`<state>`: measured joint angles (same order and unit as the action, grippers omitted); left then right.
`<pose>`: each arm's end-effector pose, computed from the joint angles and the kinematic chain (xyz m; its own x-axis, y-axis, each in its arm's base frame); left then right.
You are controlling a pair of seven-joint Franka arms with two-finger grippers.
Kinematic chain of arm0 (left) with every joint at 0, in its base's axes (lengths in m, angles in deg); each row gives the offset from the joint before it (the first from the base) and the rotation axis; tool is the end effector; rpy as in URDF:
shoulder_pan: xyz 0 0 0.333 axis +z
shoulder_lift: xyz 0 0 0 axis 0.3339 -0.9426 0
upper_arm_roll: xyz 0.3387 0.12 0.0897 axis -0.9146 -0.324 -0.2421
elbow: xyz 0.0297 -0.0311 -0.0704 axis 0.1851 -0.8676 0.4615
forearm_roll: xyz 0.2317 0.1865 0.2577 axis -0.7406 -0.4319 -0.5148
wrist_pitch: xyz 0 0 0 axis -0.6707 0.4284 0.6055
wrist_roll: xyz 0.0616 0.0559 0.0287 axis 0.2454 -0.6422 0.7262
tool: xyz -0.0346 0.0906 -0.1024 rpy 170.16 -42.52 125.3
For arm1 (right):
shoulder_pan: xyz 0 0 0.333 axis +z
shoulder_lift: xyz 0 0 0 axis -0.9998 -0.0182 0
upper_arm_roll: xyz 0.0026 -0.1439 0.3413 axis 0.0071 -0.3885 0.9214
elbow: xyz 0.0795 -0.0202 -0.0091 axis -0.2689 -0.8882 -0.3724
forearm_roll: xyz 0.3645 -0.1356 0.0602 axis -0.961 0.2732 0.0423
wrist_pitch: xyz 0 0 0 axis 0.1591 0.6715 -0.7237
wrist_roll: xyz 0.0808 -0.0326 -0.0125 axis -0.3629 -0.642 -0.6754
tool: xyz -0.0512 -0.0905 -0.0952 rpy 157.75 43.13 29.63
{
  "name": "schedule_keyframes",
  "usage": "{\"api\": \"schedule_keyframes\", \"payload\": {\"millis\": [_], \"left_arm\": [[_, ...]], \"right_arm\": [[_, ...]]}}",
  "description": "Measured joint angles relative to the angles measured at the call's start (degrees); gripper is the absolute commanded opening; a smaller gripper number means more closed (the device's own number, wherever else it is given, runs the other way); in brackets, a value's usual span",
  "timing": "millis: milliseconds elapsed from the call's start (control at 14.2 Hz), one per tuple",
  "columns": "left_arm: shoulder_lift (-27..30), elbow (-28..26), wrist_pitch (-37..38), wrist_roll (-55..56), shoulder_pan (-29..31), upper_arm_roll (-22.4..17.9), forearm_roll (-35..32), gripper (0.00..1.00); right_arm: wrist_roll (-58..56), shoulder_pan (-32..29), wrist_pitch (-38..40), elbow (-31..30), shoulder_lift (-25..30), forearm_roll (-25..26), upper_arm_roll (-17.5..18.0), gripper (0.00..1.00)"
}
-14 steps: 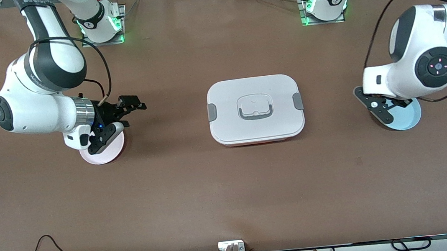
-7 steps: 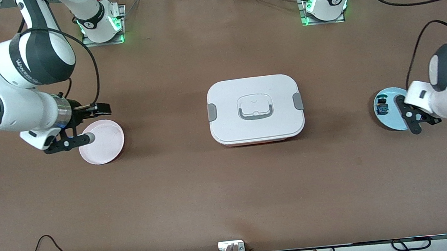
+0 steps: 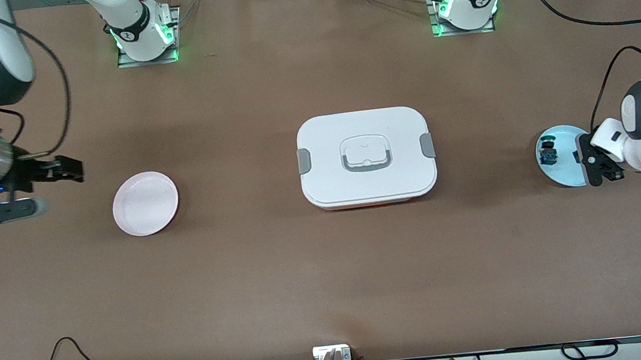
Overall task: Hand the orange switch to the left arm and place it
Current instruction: 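Lower the switch onto the blue plate while the right gripper withdraws, then open the left gripper to release the switch on the blue plate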
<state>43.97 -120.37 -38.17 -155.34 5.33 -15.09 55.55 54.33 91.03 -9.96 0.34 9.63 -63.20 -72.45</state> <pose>0.6191 0.1757 0.2488 0.0928 -0.9749 -0.2026 -0.9342 -0.1556 0.3210 0.6280 0.0202 0.5482 0.9869 0.1006 -0.1258 0.1109 -0.9907 0.0785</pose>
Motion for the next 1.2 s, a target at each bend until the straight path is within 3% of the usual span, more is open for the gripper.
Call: {"api": "schedule_keyframes", "payload": {"millis": [211, 634, 1198], "left_arm": [[-1.68, -1.21, -4.45, -2.49, 1.59, 0.0, -0.02, 0.13], [-4.01, -1.23, -8.2, -4.2, 2.58, 0.06, -0.03, 0.2], [-4.49, -1.23, -9.03, -6.8, 2.96, 0.1, -2.54, 0.22]], "right_arm": [[-0.11, -1.0, -0.04, -0.4, 0.23, 0.0, 0.37, 1.0], [1.22, -0.99, -4.54, -7.33, 4.8, -0.02, 1.29, 1.0], [1.81, -1.54, -5.15, -5.93, 5.97, -2.52, 0.29, 1.0]]}}
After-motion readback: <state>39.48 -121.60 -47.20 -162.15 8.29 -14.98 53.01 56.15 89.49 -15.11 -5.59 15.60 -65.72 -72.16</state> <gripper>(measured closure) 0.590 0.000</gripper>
